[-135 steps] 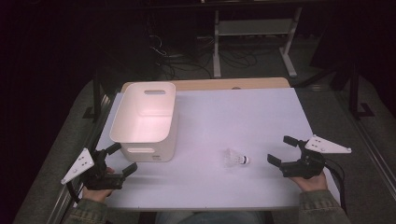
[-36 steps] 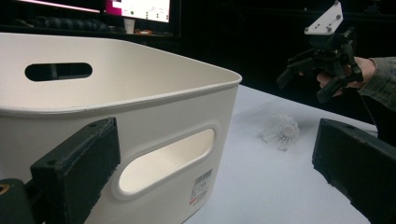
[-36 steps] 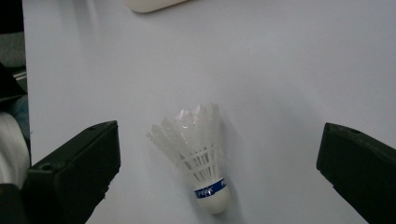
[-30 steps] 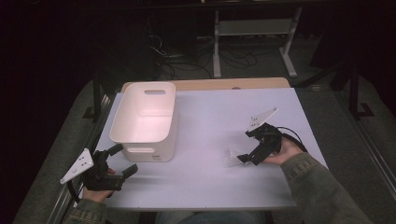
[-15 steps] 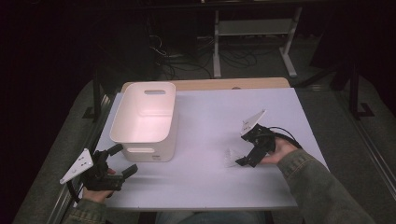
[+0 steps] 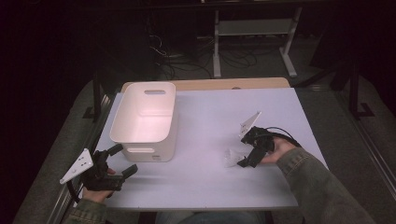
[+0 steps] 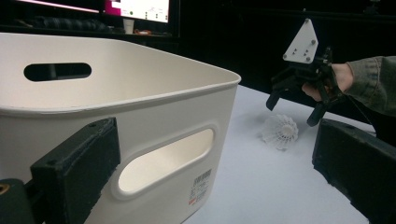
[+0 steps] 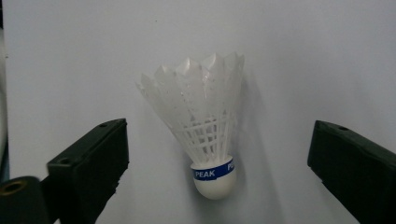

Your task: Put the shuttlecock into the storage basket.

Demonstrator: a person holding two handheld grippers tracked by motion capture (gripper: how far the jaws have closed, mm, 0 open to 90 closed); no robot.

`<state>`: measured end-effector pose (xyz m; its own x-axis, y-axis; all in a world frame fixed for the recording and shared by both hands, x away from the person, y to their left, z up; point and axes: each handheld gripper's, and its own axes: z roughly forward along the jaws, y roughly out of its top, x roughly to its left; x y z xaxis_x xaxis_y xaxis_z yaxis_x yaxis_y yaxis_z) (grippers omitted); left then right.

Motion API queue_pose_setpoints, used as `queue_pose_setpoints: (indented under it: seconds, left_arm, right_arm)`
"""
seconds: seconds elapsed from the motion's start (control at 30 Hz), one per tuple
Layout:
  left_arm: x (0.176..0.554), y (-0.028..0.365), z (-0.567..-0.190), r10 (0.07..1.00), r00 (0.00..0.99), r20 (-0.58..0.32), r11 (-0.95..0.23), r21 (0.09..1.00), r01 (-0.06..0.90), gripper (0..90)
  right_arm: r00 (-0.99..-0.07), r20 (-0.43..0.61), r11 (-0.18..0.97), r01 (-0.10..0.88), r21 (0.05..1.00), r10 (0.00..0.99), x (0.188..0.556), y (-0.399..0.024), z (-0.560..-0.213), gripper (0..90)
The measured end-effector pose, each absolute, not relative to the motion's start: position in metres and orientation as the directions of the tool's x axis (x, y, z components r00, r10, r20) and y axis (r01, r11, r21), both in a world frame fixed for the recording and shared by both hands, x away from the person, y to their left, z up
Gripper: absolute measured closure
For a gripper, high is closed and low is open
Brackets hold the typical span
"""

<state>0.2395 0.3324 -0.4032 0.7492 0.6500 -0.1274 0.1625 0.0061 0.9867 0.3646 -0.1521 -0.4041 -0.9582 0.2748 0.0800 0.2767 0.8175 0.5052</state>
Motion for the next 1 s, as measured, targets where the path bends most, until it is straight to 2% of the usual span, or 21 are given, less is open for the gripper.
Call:
queue_pose_setpoints:
  seconds: [0.17,0.37,0.87,1.0]
  left_arm:
    - [0.239,0.332,-0.403,0.649,0.749,-0.13,0.01,0.987,0.163,0.6]
    - [0.239,0.332,-0.403,0.649,0.749,-0.13,0.01,0.987,0.163,0.6]
    - [0.239,0.332,-0.403,0.65,0.749,-0.129,0.009,0.987,0.163,0.6]
    - [0.239,0.332,-0.403,0.65,0.749,-0.128,0.008,0.987,0.162,0.6]
  right_arm:
    - [-0.959,0.112,0.832,0.28,0.478,0.259,0.369,-0.154,-0.408,12.7]
    - [-0.958,0.128,0.842,0.288,0.456,0.258,0.373,-0.158,-0.411,15.8]
    - [-0.961,0.137,0.851,0.276,0.447,0.24,0.373,-0.163,-0.421,28.2]
    - [-0.962,0.149,0.854,0.272,0.444,0.229,0.372,-0.163,-0.424,34.0]
